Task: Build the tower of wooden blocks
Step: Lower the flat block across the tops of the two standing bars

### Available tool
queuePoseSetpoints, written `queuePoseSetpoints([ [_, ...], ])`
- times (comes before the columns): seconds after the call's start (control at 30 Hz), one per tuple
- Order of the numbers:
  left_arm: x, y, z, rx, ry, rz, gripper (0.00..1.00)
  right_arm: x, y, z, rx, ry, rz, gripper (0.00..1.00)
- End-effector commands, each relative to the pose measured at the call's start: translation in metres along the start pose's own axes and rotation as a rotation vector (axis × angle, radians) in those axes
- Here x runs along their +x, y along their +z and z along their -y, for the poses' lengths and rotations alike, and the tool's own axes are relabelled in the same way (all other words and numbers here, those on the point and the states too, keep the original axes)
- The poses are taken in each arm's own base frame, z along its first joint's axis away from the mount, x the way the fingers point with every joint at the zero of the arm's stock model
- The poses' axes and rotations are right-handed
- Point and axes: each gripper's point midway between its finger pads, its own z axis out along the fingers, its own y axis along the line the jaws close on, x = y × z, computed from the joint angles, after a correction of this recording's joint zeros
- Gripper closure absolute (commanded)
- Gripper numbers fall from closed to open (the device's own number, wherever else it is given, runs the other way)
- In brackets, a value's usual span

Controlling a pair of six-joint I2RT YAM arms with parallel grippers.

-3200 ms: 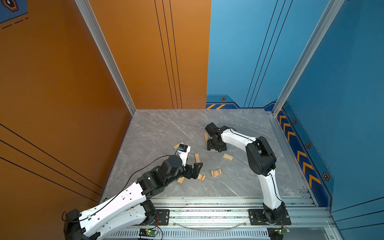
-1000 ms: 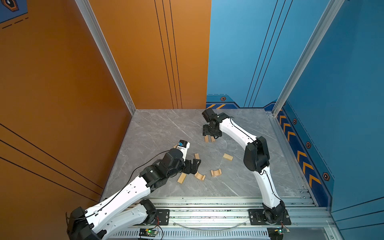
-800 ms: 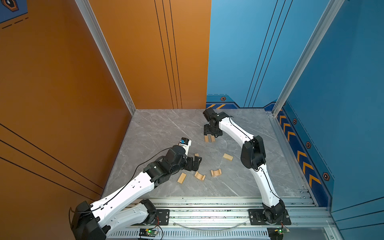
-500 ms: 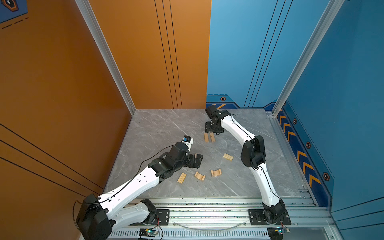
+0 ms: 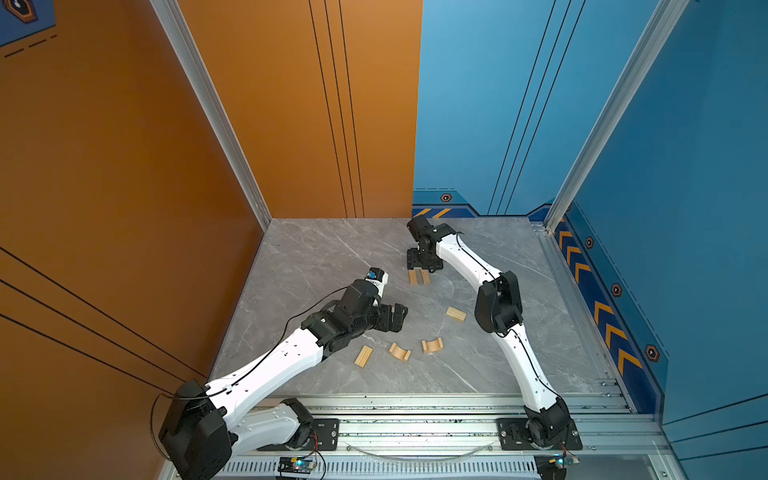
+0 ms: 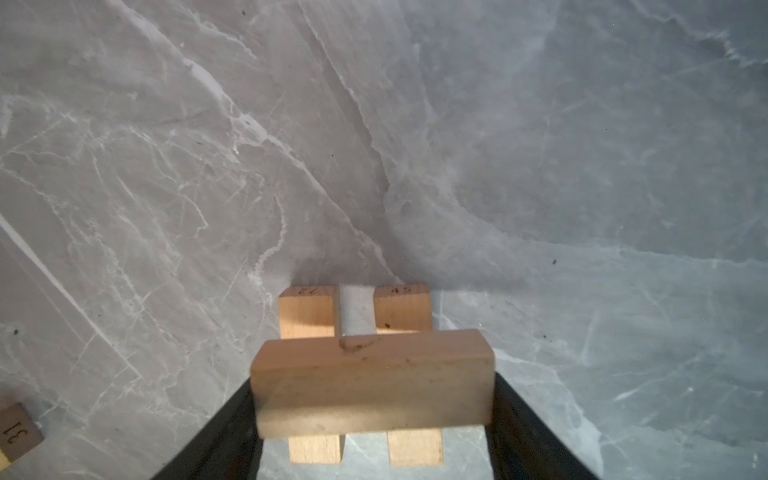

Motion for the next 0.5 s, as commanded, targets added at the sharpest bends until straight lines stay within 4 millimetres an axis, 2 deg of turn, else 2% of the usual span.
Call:
queuePoseSetpoints([
  [0.0,-0.0135,-0.0020,0.0047,0.023,0.006,0.025,0.02,0.0040,-0.0001,-0.0038,0.000,-0.030,-0.016,0.37],
  [0.47,-0.0117,-0.0003,0.0008,0.028,-0.007,0.024,0.02,0.0066,0.0085,-0.0094,-0.010,-0.035,-0.026,0.37],
])
